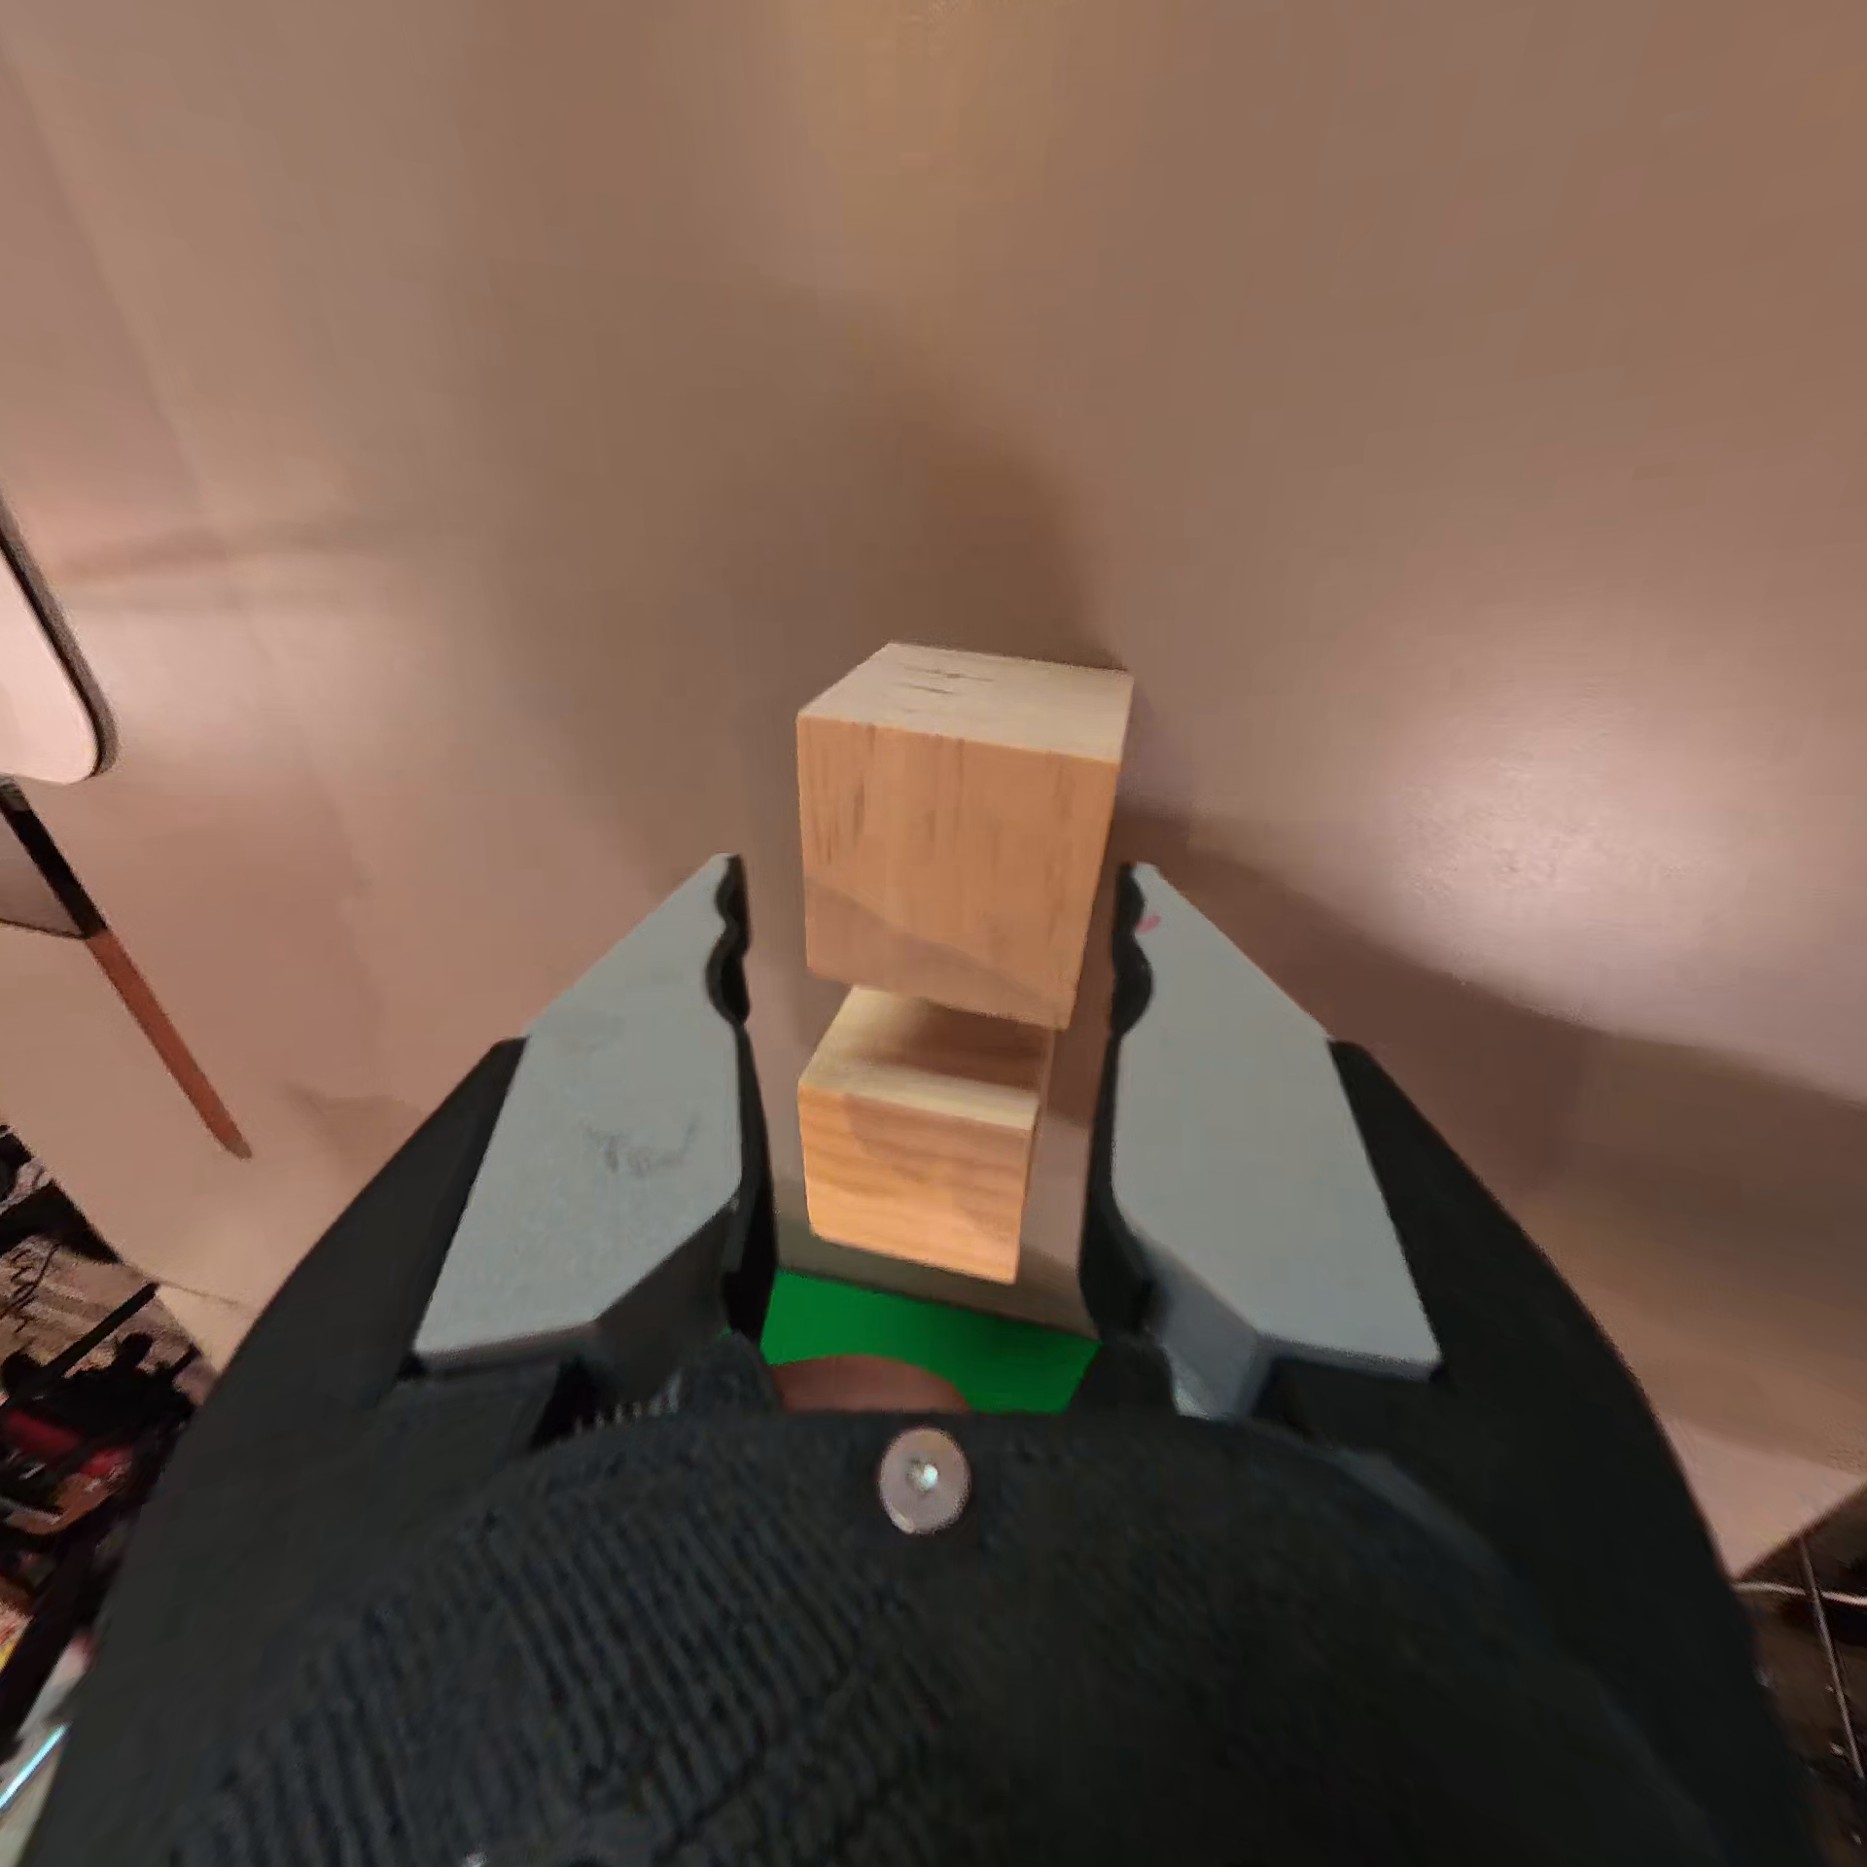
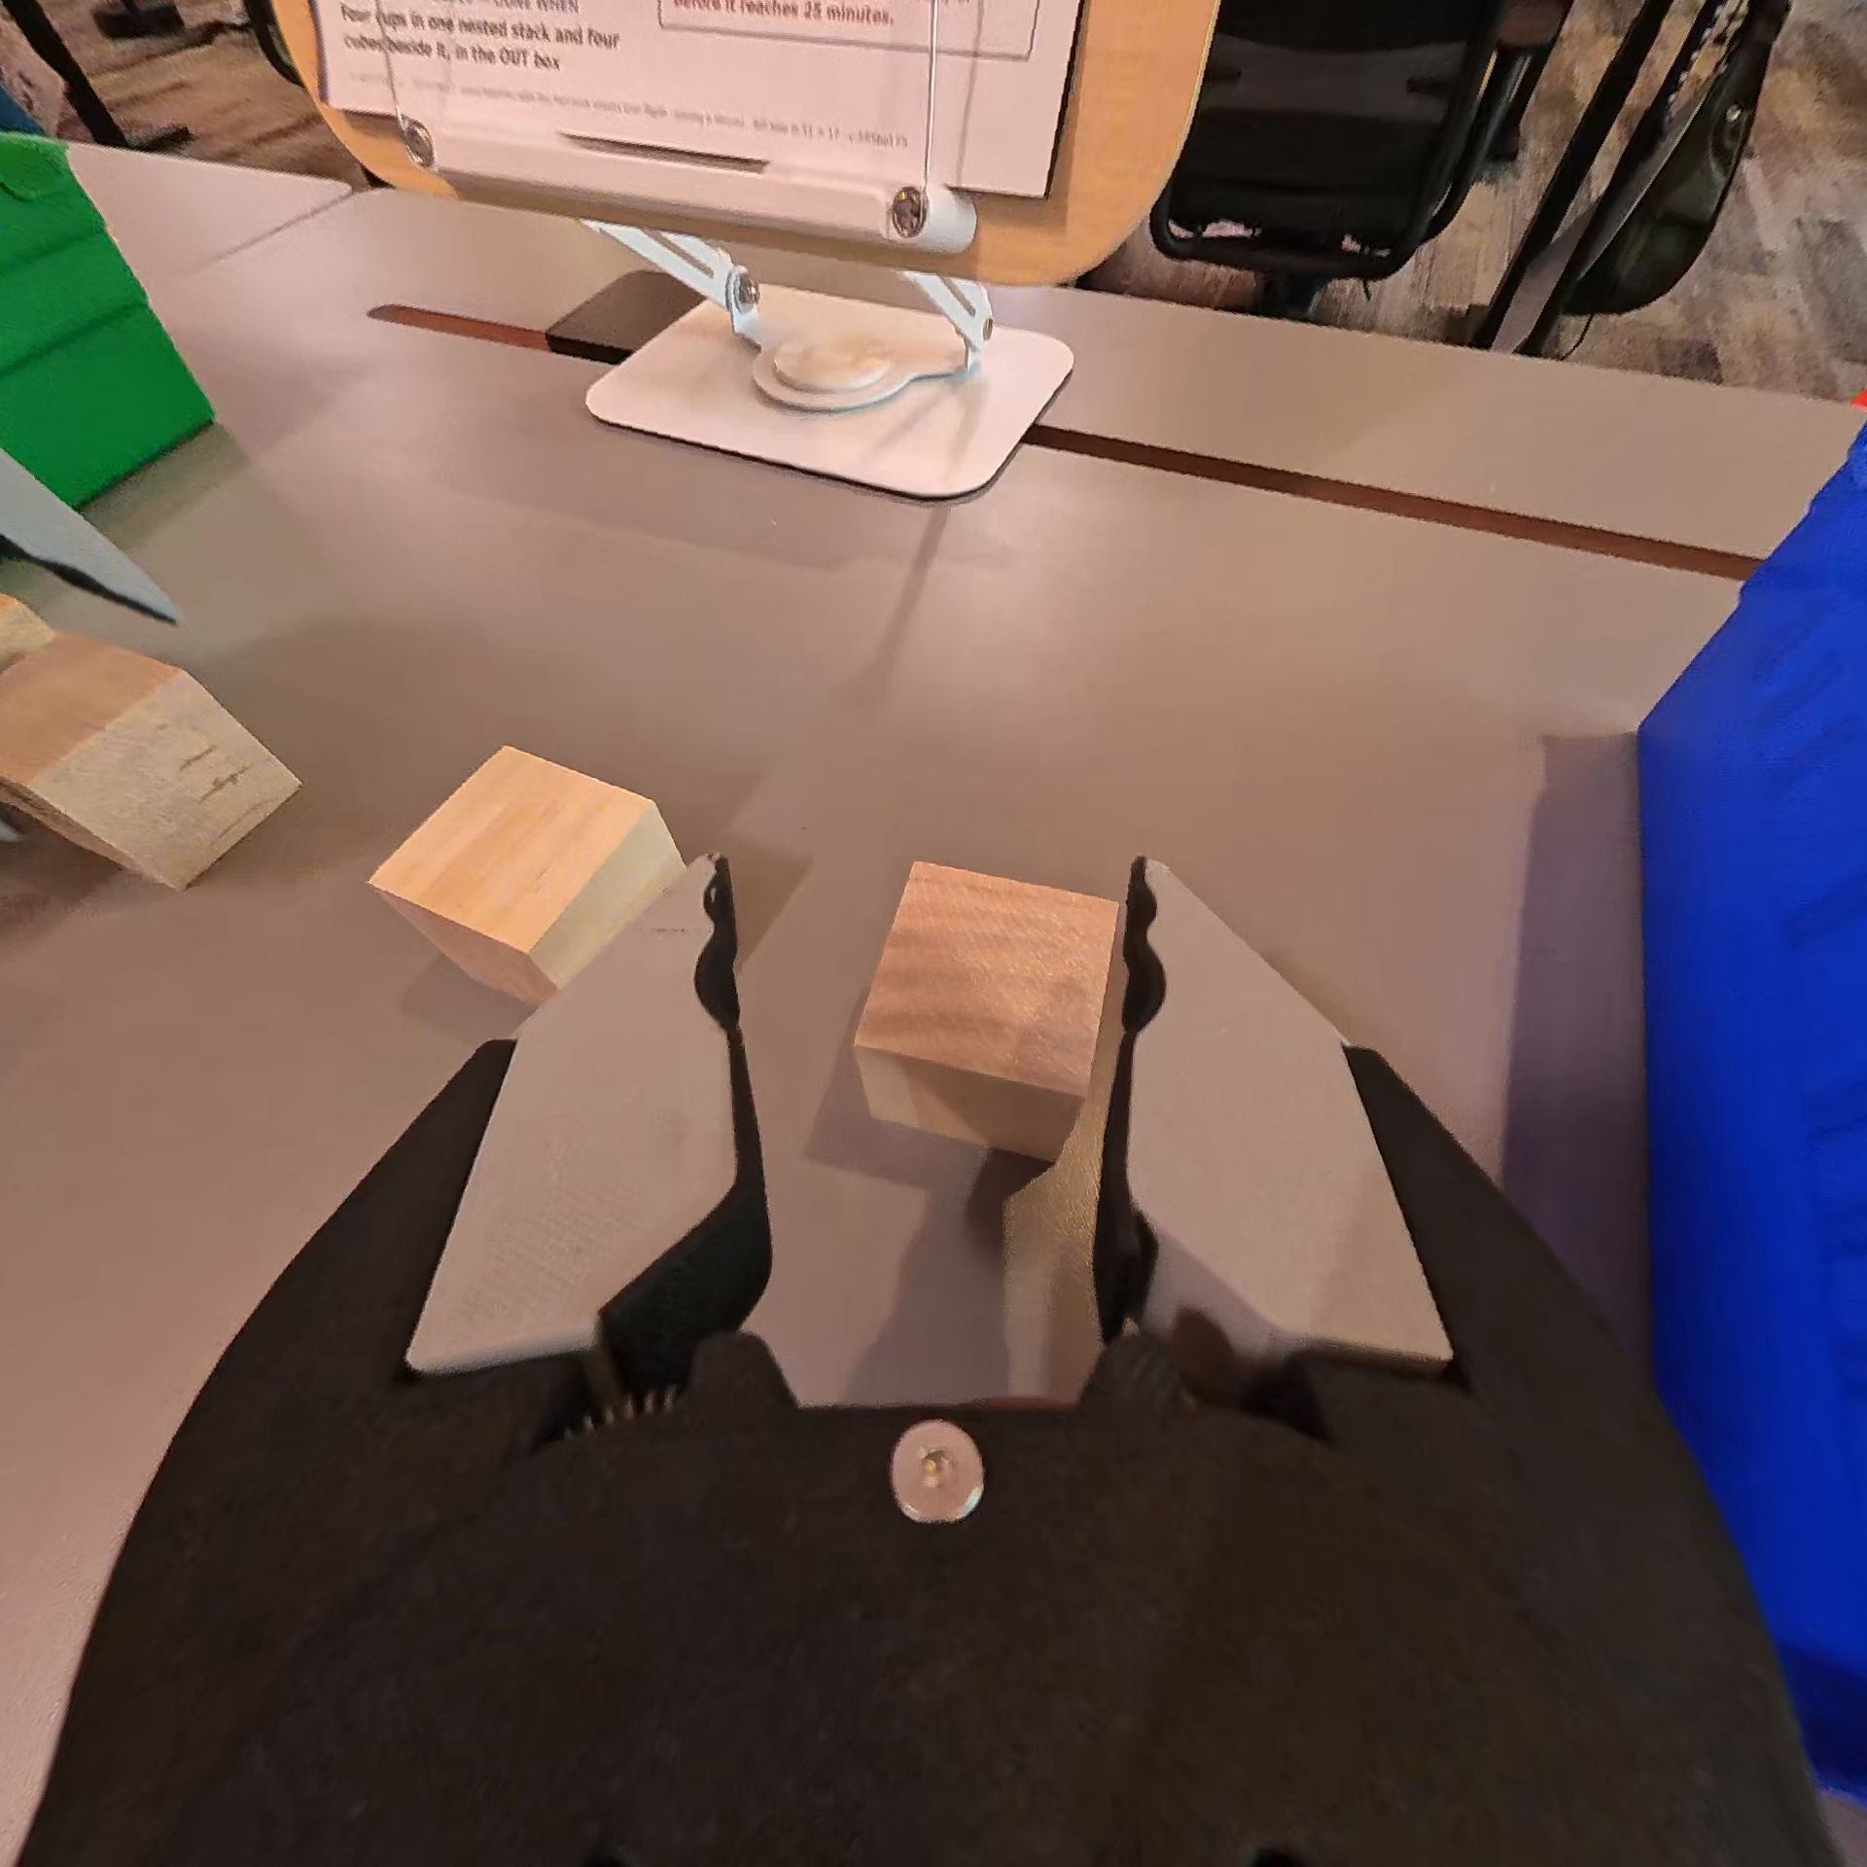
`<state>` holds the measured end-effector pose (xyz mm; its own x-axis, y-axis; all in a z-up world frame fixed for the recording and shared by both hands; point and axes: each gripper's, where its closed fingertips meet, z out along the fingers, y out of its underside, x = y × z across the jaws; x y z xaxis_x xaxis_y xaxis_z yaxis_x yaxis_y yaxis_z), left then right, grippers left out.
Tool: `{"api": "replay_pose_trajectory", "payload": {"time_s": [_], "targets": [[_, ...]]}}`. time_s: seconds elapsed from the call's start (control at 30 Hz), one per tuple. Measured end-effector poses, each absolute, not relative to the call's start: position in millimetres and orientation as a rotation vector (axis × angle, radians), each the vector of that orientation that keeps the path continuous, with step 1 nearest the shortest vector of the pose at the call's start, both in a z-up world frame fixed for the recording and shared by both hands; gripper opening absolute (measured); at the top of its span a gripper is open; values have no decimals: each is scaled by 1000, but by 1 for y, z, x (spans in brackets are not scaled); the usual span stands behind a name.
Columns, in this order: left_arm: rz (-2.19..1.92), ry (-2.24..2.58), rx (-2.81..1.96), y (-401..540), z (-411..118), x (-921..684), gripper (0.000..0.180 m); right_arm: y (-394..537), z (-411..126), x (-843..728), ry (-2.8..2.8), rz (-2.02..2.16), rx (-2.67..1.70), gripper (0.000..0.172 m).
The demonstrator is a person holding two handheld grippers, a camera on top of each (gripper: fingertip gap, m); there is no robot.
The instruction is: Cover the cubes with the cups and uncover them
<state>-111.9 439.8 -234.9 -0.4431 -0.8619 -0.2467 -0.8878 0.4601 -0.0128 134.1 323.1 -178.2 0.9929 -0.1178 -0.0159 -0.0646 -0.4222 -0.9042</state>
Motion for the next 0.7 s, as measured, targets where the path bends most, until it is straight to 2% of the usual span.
{"api": "replay_pose_trajectory", "payload": {"time_s": [0.07, 0.7], "targets": [[98, 2499, -1545, 434, -240, -106, 58, 322, -176, 136, 131, -75, -1997, 75], [57, 2484, -1549, 422, -247, -69, 60, 323, -193, 139, 133, -97, -2052, 73]]}}
